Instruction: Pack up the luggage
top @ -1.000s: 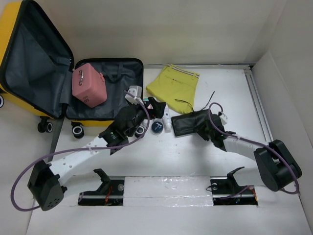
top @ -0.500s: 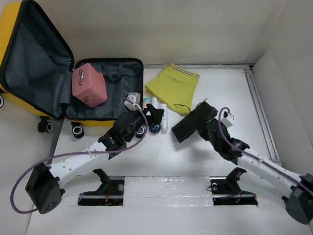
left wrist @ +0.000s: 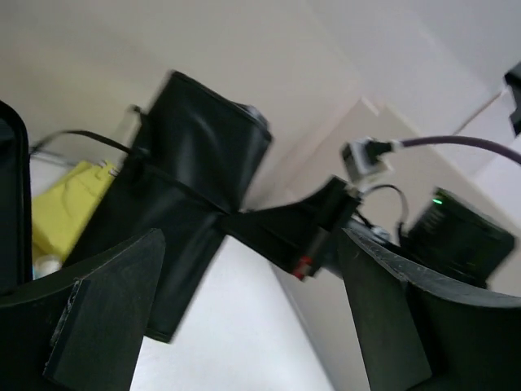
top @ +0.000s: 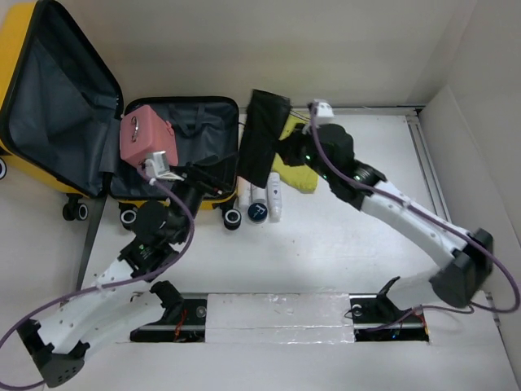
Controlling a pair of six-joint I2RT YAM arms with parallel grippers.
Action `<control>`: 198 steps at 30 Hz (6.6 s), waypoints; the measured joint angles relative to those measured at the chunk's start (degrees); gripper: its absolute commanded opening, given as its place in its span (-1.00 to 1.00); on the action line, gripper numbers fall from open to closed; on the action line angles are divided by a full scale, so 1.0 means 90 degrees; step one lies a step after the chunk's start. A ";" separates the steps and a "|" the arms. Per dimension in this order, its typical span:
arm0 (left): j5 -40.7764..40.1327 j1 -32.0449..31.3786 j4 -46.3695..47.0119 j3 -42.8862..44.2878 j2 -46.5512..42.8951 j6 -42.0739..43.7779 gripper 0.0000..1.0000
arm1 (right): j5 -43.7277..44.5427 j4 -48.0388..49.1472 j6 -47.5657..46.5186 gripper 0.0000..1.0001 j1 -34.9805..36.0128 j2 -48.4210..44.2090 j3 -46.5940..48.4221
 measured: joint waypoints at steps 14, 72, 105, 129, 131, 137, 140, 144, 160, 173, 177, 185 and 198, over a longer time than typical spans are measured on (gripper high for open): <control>-0.1149 0.0000 -0.0916 -0.0095 -0.0653 -0.0155 0.66 | -0.3337 0.0357 -0.0117 -1.00 -0.0049 0.5778 0.5440; -0.1212 0.0000 -0.0597 -0.0627 0.1270 0.0350 0.61 | -0.1817 0.0299 -0.0889 -0.53 -0.0891 0.2572 -0.1039; -0.1192 0.0000 -0.0636 -0.0719 0.0709 0.0104 0.61 | -0.1229 0.1144 -0.0308 0.36 -0.0415 0.2994 -0.0015; -0.1137 0.0000 -0.0743 -0.0695 0.0568 0.0075 0.59 | -0.1443 0.0253 -0.0588 -0.52 -0.0498 0.3130 -0.0457; -0.1095 0.0000 -0.0765 -0.0641 0.0527 0.0075 0.59 | -0.1423 0.0236 -0.0585 -0.52 -0.0466 0.2696 -0.0427; -0.1071 0.0000 -0.0782 -0.0389 0.0243 0.0087 0.59 | -0.1673 0.0415 -0.0512 -0.55 -0.0073 0.2725 0.0879; -0.1285 -0.0002 -0.0869 -0.0138 0.0061 0.0129 0.59 | -0.2089 0.0894 -0.0175 -0.51 0.0233 0.3592 0.2057; -0.1581 0.0000 -0.0884 0.0236 -0.0117 0.0202 0.59 | -0.2812 0.1894 0.0857 0.69 0.0532 0.4835 0.3203; -0.1596 0.0000 -0.0923 0.0296 0.0233 0.0262 0.59 | -0.2424 0.2657 0.0702 0.59 -0.0051 0.2557 -0.0729; -0.1146 0.0000 -0.0673 0.0097 0.0801 0.0243 0.59 | 0.0192 0.0112 -0.1076 1.00 0.1214 0.3043 -0.0986; -0.1141 0.0000 -0.0656 0.0010 0.0741 0.0211 0.59 | 0.0478 -0.0155 -0.1212 1.00 0.1389 0.3232 -0.0930; -0.1146 -0.0002 -0.0665 -0.0010 0.0709 0.0192 0.59 | 0.0957 -0.0034 -0.1290 0.71 0.1389 0.3932 -0.0168; -0.1190 0.0000 -0.0610 -0.0078 0.0585 0.0197 0.59 | 0.0879 0.0019 -0.1185 -0.12 0.1110 0.2674 -0.0991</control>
